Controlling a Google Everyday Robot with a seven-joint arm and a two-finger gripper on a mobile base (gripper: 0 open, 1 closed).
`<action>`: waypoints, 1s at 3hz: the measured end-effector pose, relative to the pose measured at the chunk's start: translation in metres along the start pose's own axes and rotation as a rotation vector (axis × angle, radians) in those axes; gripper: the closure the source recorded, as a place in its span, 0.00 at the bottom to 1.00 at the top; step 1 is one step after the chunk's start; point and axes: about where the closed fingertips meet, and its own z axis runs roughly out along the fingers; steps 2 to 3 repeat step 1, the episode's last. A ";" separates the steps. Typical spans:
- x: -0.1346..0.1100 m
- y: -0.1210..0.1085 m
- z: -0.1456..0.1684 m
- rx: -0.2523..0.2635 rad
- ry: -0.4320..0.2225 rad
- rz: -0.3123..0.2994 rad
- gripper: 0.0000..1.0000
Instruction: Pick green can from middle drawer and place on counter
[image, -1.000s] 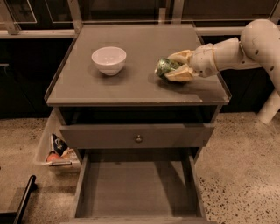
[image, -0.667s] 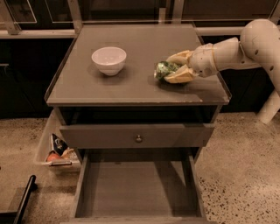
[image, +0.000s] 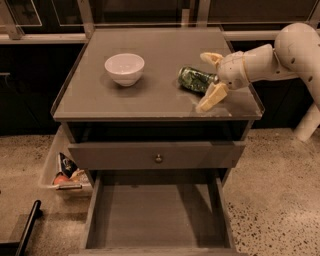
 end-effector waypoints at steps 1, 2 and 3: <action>0.000 0.000 0.000 0.000 0.000 0.000 0.00; 0.000 0.000 0.000 0.000 0.000 0.000 0.00; 0.000 0.000 0.000 0.000 0.000 0.000 0.00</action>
Offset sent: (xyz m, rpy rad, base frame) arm 0.0000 0.0000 0.0000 0.0000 0.0000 0.0000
